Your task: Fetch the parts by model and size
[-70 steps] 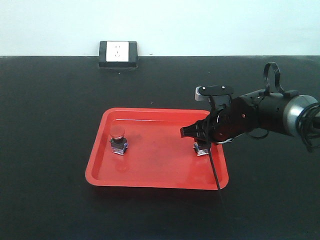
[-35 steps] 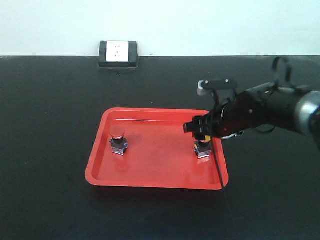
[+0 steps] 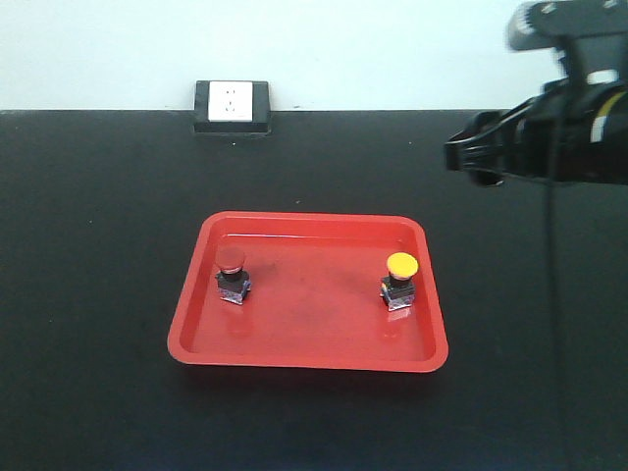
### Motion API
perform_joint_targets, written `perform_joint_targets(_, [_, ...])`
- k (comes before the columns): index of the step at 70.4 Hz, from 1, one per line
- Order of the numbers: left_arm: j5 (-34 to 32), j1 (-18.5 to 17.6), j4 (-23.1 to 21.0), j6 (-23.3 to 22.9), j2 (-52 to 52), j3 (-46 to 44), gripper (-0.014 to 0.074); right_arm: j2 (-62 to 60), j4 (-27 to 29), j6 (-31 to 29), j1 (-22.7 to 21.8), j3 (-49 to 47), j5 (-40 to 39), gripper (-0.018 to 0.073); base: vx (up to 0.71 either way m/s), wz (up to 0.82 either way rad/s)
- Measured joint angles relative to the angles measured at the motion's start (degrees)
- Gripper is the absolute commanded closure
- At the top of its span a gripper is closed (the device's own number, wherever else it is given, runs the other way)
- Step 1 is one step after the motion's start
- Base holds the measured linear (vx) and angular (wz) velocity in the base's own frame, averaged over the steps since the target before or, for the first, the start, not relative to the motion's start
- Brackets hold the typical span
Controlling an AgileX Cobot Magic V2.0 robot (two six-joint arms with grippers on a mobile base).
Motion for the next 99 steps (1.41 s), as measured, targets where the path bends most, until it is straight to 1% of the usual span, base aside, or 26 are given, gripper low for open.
perform_joint_targets(9, [0.0,0.0,0.0,0.0,0.0,0.0,0.0132,-5.7,0.6,-2.3,0.0,0.1,2.8,0.0052,0.00,0.00])
perform_joint_targets(15, [0.0,0.0,0.0,0.0,0.0,0.0,0.0132,-9.6,1.0,-3.0,0.0,2.0,2.5,0.0052,0.00,0.00])
perform_joint_targets(20, [0.0,0.0,0.0,0.0,0.0,0.0,0.0132,-13.5,1.2,-3.3,0.0,6.0,0.6,0.0052,0.00,0.00])
perform_joint_targets(28, [0.0,0.0,0.0,0.0,0.0,0.0,0.0132,-20.6,1.6,-3.5,0.0,15.2,-3.6,0.0052,0.00,0.00])
perform_joint_targets(41, [0.0,0.0,0.0,0.0,0.0,0.0,0.0132,-36.7,2.6,-5.5,0.0,29.3,-7.6,0.0052,0.00,0.00])
perform_joint_targets(52, [0.0,0.0,0.0,0.0,0.0,0.0,0.0132,-49.1,2.7,-7.8,0.0,38.2,-12.2,0.0052,0.00,0.00])
perform_joint_targets(62, [0.0,0.0,0.0,0.0,0.0,0.1,0.0137,-58.4,2.7,-8.6,0.0,44.7,-16.0,0.0052,0.00,0.00])
perform_joint_targets(66, [0.0,0.0,0.0,0.0,0.0,0.4,0.0165,-60.3,2.7,-8.6,0.0,46.5,-16.9,0.0052,0.00,0.00])
perform_joint_targets(70, [0.1,0.0,0.0,0.0,0.0,0.6,0.0235,-61.9,2.7,-8.6,0.0,48.1,-17.2,0.0052,0.00,0.00])
perform_joint_targets(73, [0.0,0.0,0.0,0.0,0.0,0.8,0.0304,-62.5,2.7,-8.6,0.0,49.2,-17.3,0.0052,0.00,0.00])
perform_joint_targets(78, [0.1,0.0,0.0,0.0,0.0,1.0,0.0453,-62.6,2.7,-8.6,0.0,50.2,-17.7,0.0064,0.00,0.00])
perform_joint_targets(83, [0.0,0.0,0.0,0.0,0.0,1.0,0.0608,-62.6,2.7,-8.6,0.0,50.8,-18.2,0.0112,0.00,0.00])
perform_joint_targets(87, [0.0,0.0,0.0,0.1,0.0,1.0,0.0605,-62.6,2.7,-8.6,0.0,51.1,-18.6,0.0182,0.00,0.00])
perform_joint_targets(91, [0.0,0.0,0.0,0.4,0.0,1.0,0.0605,-62.6,2.7,-8.6,0.0,51.1,-19.0,0.0284,0.00,0.00])
perform_joint_targets(93, [0.0,0.0,0.0,0.4,0.0,1.0,0.0605,-62.6,2.6,-8.6,0.0,51.1,-19.2,0.0346,0.00,0.00])
perform_joint_targets(94, [0.0,0.0,0.0,0.4,0.0,1.0,0.0605,-62.6,2.6,-8.6,0.0,51.1,-19.3,0.0396,0.00,0.00])
perform_joint_targets(96, [0.0,0.0,0.0,0.4,0.0,1.0,0.0605,-62.6,2.6,-8.6,0.0,51.1,-19.5,0.0464,0.00,0.00])
perform_joint_targets(98, [0.0,0.0,0.0,0.4,0.0,1.0,0.0605,-62.6,2.6,-8.6,0.0,51.1,-19.6,0.0515,0.00,0.00])
perform_joint_targets(99, [0.0,0.0,0.0,0.4,0.0,1.0,0.0605,-62.6,2.6,-8.6,0.0,51.1,-19.7,0.0566,0.00,0.00])
